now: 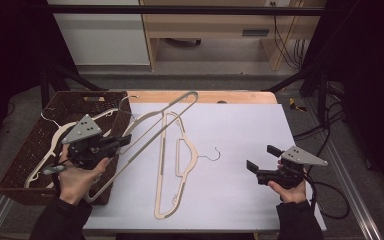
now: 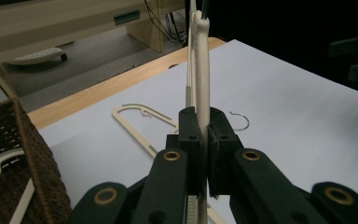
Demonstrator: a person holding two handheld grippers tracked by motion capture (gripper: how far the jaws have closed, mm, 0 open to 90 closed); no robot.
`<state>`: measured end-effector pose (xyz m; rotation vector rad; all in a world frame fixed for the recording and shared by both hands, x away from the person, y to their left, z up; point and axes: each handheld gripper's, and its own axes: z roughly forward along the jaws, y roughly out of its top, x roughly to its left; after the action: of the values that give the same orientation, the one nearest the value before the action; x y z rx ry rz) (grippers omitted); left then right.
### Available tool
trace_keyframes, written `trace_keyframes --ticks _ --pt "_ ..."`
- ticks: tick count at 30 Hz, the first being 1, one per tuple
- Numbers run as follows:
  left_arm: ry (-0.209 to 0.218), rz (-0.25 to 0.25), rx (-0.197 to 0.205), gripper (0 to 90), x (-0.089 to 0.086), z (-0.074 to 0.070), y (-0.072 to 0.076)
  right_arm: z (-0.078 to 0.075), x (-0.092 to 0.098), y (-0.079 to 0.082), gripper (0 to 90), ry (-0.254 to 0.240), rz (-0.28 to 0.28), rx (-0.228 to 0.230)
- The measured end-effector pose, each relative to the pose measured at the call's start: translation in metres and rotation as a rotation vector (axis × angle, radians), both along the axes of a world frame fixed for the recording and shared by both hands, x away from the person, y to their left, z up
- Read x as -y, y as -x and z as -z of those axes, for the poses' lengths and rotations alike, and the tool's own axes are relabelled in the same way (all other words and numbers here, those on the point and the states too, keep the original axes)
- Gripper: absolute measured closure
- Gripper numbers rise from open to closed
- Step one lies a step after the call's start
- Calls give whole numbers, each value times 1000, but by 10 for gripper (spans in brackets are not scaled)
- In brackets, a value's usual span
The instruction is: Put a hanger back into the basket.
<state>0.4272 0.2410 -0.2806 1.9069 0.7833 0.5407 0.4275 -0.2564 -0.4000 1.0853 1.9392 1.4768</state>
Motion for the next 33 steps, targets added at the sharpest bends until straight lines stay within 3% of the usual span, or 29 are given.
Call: trace_keyframes --ticks 9,16,22,25,29,33 --pt "-10 18 20 860 -31 -24 -7 0 4 3 59 -3 10 5" --pt "-40 -8 21 860 -59 -33 -16 0 6 3 57 -3 13 5" --pt "-47 -22 34 860 -81 -32 -26 -1 6 3 55 -1 12 7" --pt "-55 -14 20 860 -93 -29 -33 0 5 3 52 -2 12 4" --pt "-22 -11 -1 860 -107 -23 -40 -1 5 3 45 -4 10 3" --pt "-19 -35 -10 860 -120 -18 -47 -1 5 3 37 -3 9 7"
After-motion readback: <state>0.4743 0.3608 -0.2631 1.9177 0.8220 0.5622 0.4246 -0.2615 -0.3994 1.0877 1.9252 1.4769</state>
